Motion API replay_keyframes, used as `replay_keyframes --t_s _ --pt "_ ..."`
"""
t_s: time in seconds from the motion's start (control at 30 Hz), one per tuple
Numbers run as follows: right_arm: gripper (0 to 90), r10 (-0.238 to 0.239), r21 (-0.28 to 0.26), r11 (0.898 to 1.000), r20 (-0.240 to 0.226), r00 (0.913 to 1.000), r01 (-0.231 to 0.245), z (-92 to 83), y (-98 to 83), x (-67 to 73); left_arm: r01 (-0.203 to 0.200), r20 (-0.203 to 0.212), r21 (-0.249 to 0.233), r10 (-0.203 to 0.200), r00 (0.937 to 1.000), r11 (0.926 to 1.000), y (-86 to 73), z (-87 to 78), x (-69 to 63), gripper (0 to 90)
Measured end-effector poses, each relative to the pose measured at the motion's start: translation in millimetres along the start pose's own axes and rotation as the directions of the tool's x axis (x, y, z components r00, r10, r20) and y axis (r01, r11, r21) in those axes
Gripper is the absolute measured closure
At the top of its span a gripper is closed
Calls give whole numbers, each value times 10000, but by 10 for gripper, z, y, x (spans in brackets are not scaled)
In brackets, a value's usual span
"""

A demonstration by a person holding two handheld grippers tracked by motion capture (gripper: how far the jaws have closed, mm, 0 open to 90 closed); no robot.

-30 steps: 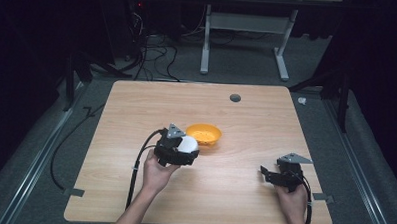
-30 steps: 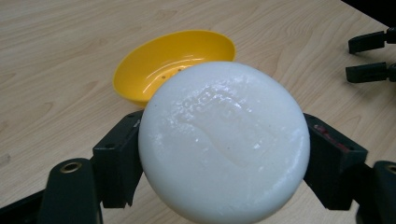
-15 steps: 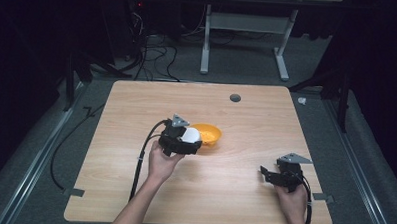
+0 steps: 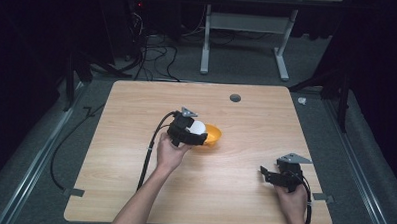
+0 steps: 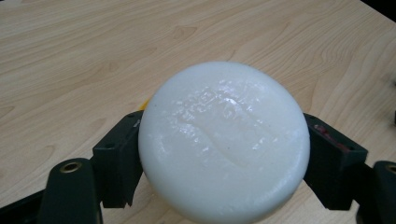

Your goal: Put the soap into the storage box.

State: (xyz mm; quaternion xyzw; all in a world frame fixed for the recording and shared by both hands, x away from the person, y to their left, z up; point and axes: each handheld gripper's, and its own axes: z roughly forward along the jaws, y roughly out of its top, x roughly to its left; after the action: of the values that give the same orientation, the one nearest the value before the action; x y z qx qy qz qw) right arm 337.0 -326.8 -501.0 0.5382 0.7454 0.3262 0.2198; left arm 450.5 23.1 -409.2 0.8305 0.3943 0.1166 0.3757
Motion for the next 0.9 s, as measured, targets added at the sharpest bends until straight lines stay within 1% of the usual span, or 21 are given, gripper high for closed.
replay_keyframes --t_s 0.13,0.17,0.23,0.33,0.4,0.43,0.5,0.53,0.6,0.63,0.73,0.9 --pt "270 4 -4 10000 -8 10000 -4 0 0 -1 76 -87 7 -76 9999 10000 51 85 10 244" --pt "271 22 -14 10000 -27 10000 -22 0 0 -2 168 -32 -3 -168 9999 9999 57 113 15 244" --pt "271 22 -12 10000 -26 10000 -22 0 -1 -2 278 -39 175 -278 9996 9995 67 174 17 244" --pt "270 -3 2 10000 -4 10000 3 -1 -1 1 95 -261 382 -85 9996 9992 84 248 -3 244" --pt "270 -6 -5 10000 -17 10000 6 -1 -2 0 116 -301 382 -104 9995 9992 93 287 -8 244" --pt "270 -5 -5 10000 -12 10000 5 -1 -1 0 68 -338 436 -54 9994 9990 102 306 -10 244" --pt "270 -4 -6 10000 -18 10000 4 -1 -2 0 -79 -638 443 107 9979 9990 119 341 -23 243" --pt "270 -59 -8 10000 24 10000 59 1 -1 4 -67 -673 431 96 9977 9990 127 355 -21 244" --pt "269 -222 55 9997 195 9996 221 7 1 29 129 -543 407 -107 9985 9991 139 381 -7 243" --pt "268 -279 73 9996 234 9993 278 9 1 37 150 -548 433 -126 9984 9989 148 394 -5 243" --pt "267 -245 65 9997 206 9995 244 8 1 33 225 -537 421 -202 9984 9989 150 426 -14 243" --pt "265 -257 68 9996 198 9995 256 9 1 33 186 -649 650 -144 9978 9977 130 484 -20 243"
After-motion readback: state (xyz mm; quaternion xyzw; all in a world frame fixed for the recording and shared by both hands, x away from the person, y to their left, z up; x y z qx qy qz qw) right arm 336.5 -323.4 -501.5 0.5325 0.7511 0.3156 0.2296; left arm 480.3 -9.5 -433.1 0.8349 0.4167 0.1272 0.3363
